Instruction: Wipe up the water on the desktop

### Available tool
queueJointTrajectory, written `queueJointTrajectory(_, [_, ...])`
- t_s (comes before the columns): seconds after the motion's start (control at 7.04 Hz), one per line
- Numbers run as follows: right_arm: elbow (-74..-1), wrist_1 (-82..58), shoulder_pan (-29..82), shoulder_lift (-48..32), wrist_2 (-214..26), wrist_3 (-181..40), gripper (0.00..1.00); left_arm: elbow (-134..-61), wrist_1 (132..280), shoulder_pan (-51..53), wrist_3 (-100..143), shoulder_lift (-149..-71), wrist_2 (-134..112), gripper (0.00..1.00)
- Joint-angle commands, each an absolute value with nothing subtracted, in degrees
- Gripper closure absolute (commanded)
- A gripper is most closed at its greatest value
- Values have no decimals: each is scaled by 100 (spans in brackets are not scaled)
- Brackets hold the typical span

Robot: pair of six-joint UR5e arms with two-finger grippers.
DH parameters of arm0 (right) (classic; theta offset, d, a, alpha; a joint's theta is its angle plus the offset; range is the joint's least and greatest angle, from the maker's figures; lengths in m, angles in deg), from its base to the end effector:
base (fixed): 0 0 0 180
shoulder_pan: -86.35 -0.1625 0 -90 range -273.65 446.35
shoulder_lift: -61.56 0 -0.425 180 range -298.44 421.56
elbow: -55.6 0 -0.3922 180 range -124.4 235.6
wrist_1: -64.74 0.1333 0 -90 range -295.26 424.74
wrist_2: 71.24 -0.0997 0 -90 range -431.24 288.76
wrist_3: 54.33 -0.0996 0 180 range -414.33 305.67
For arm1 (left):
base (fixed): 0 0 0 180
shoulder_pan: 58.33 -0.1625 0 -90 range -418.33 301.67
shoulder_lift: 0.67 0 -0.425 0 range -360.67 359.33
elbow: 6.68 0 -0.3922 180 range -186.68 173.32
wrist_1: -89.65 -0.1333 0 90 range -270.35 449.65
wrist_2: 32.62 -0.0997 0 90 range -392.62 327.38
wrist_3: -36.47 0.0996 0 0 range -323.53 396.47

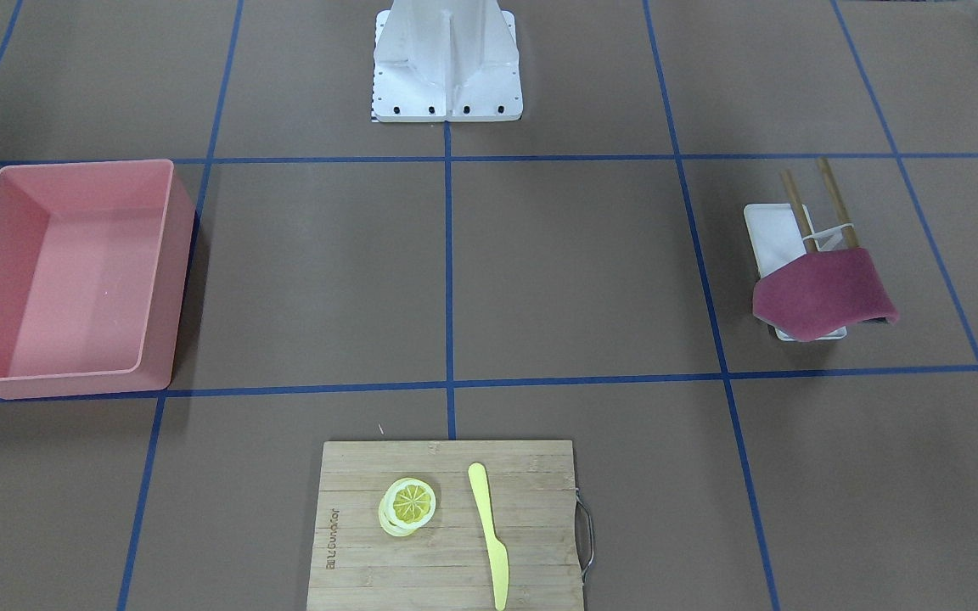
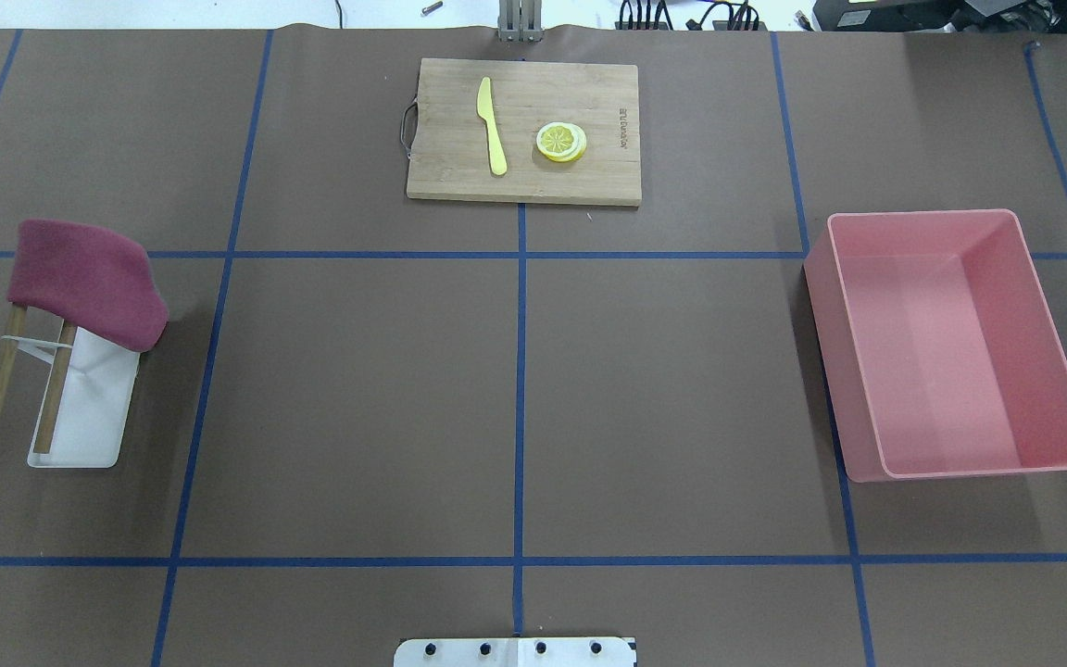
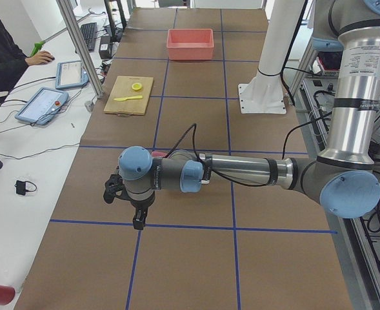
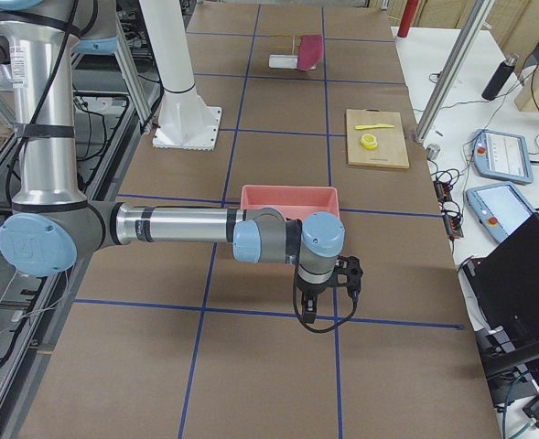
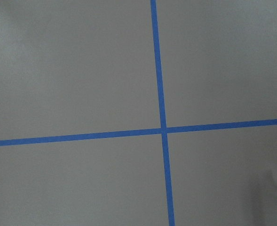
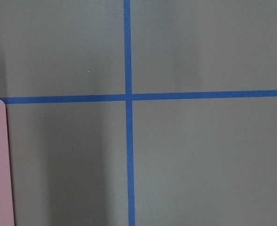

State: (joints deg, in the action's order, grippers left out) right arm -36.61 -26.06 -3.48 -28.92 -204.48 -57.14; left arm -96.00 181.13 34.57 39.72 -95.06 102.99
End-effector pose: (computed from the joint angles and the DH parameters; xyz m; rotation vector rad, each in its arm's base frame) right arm 0.0636 -0.4895 0.6466 -0.0042 -0.7549 0.0377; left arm -0.0888 -0.5257 0.6212 0.1283 0.7898 0.0418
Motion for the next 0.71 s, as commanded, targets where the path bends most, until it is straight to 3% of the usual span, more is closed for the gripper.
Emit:
queueJointTrajectory(0.0, [-3659, -2605, -347, -2888, -20448, -5705, 0, -9597, 18114, 3457, 3981, -9506, 10299, 1])
queueJointTrajectory(0.57, [-3712, -2605, -347, -2888, -20457, -5705, 0, -9597, 18105, 3440, 3946, -9515, 10299, 2])
